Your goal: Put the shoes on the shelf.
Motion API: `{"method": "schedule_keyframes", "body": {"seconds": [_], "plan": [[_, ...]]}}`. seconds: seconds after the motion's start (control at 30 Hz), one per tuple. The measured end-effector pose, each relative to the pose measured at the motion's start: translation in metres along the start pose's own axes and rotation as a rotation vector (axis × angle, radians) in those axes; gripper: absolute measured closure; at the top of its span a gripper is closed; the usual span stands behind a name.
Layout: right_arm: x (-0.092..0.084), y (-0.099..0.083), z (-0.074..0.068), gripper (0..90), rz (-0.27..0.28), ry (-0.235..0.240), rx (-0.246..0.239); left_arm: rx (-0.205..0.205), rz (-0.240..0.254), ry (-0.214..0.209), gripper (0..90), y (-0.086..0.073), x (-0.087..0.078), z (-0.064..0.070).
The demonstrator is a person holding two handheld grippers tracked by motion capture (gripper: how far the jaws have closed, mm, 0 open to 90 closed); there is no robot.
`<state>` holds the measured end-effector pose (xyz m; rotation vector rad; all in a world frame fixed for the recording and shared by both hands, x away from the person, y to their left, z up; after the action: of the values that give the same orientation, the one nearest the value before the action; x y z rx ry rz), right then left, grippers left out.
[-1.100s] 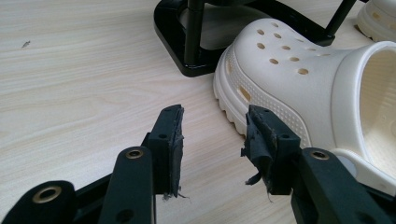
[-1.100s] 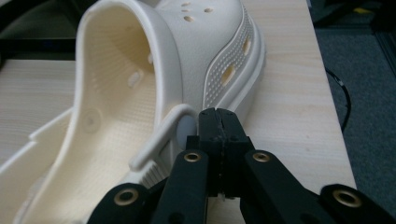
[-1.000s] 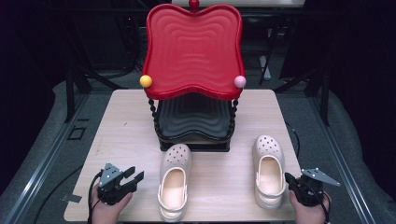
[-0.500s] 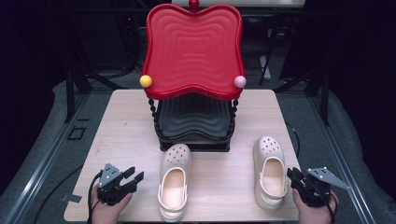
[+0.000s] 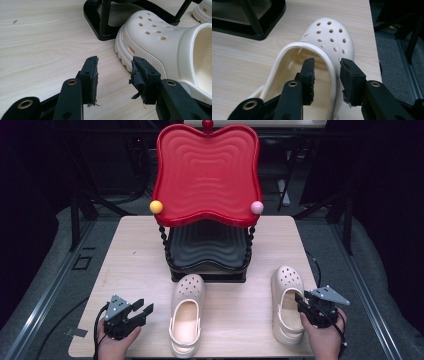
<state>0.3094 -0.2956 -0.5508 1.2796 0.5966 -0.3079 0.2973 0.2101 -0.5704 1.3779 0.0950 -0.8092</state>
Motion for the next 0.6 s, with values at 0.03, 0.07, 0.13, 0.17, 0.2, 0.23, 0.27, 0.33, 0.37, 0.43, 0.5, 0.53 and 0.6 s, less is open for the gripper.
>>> {"method": "schedule_keyframes", "body": {"seconds": [0.03, 0.07, 0.13, 0.17, 0.2, 0.23, 0.27, 0.33, 0.37, 0.43, 0.5, 0.53, 0.6], "plan": [[0.004, 0.001, 0.000, 64.4, -0.009, -0.007, -0.012, -0.004, -0.001, 0.000, 56.4, 0.000, 0.000, 0.000], [0.006, 0.001, 0.000, 64.4, -0.020, -0.006, -0.021, -0.007, 0.000, -0.002, 56.4, 0.000, 0.000, -0.001], [0.011, 0.003, 0.000, 64.8, -0.004, -0.030, -0.045, -0.019, 0.001, -0.003, 56.4, -0.001, 0.001, -0.002], [0.012, 0.003, -0.001, 64.9, -0.017, -0.027, -0.054, -0.021, -0.001, -0.001, 56.4, -0.001, 0.001, -0.003], [0.013, 0.004, -0.001, 65.2, -0.022, -0.034, -0.066, -0.023, -0.001, 0.000, 56.4, -0.001, 0.000, -0.003], [0.015, 0.004, -0.001, 66.5, -0.024, -0.036, -0.082, -0.025, 0.000, 0.000, 56.4, -0.001, 0.000, -0.004], [0.016, 0.005, -0.001, 67.9, -0.018, -0.046, -0.092, -0.026, 0.000, 0.001, 56.4, -0.001, 0.000, -0.004], [0.015, 0.005, -0.001, 71.9, -0.038, -0.050, -0.118, -0.026, 0.001, 0.000, 56.4, -0.001, 0.000, -0.003], [0.014, 0.005, 0.000, 74.6, -0.044, -0.057, -0.141, -0.025, 0.001, 0.000, 56.4, -0.001, 0.000, -0.003], [0.014, 0.006, -0.001, 76.5, -0.051, -0.057, -0.166, -0.024, -0.001, 0.000, 56.4, -0.001, 0.000, -0.003], [0.012, 0.007, -0.002, 78.0, -0.059, -0.054, -0.188, -0.023, -0.001, 0.000, 56.4, -0.001, 0.000, -0.003], [0.011, 0.007, -0.003, 78.9, -0.062, -0.049, -0.199, -0.024, 0.000, 0.001, 56.4, -0.001, 0.000, -0.003], [0.006, 0.008, -0.005, 81.3, -0.062, -0.048, -0.221, -0.025, 0.000, 0.002, 56.4, -0.001, 0.000, -0.003]]}}
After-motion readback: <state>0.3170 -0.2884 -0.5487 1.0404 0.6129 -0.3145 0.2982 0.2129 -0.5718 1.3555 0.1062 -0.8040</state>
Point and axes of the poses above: each handheld gripper's, and its own axes: x roughly forward along the jaws, y roughly out of its top, z roughly to its right, the point moved 6 cm from there along x, roughly forward along the jaws, and after that the axes turned 8 degrees about -x, right-handed, at the moved point
